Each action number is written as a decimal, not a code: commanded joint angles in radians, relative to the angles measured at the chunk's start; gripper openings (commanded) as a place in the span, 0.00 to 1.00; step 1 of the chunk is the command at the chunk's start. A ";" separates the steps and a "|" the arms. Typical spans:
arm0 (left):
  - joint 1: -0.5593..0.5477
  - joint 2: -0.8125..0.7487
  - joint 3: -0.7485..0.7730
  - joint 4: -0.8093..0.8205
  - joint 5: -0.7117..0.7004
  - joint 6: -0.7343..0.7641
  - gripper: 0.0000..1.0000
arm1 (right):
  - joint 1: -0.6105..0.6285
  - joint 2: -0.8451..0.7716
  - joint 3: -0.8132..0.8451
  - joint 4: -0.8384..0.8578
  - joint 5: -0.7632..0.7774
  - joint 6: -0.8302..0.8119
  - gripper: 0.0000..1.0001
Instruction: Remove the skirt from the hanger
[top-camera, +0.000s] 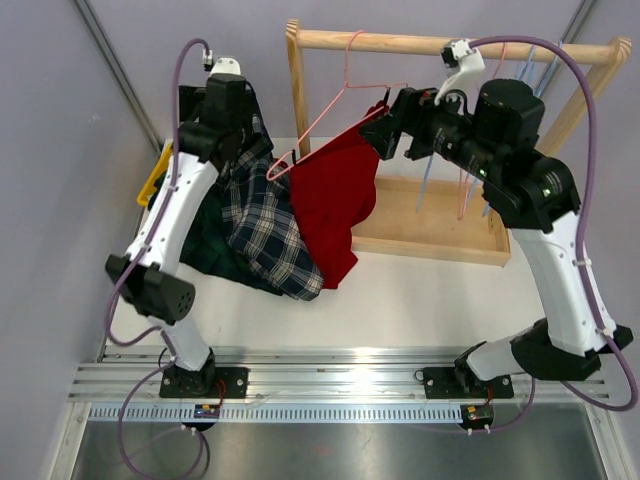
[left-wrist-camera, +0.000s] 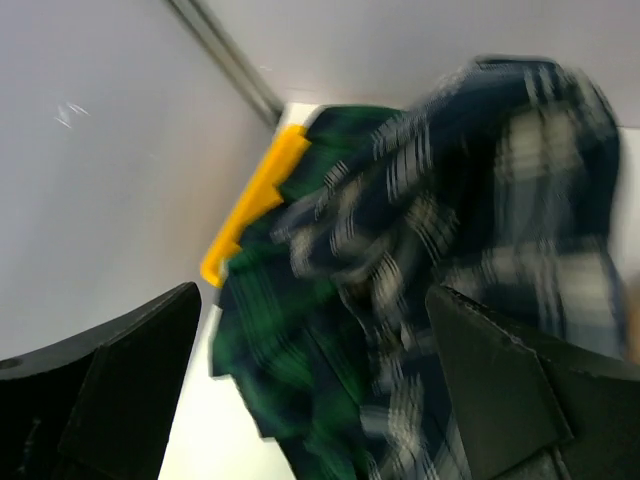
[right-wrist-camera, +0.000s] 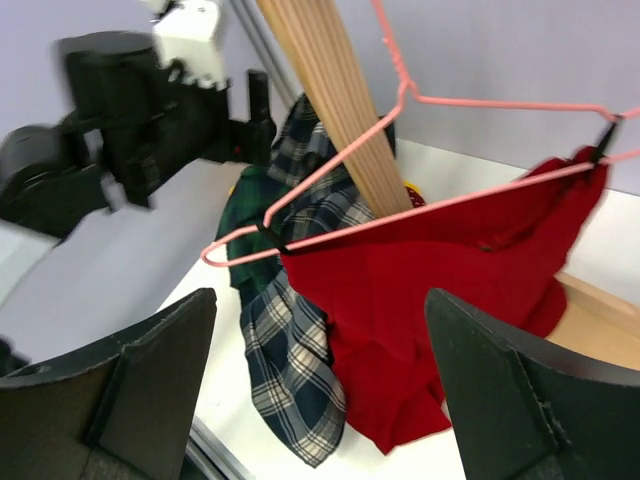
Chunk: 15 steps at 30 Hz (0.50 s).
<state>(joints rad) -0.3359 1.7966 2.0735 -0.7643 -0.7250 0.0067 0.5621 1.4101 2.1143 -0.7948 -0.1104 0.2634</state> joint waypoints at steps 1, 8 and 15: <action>-0.018 -0.216 -0.117 0.052 0.258 -0.111 0.99 | 0.005 0.076 0.070 0.060 -0.107 0.051 0.91; -0.070 -0.434 -0.289 0.079 0.369 -0.158 0.99 | 0.044 0.199 0.101 0.144 -0.103 0.094 0.89; -0.182 -0.583 -0.438 0.082 0.340 -0.175 0.99 | 0.090 0.300 0.116 0.224 -0.061 0.140 0.84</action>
<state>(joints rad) -0.4755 1.2533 1.6947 -0.7124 -0.4122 -0.1440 0.6254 1.6913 2.1765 -0.6682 -0.1844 0.3687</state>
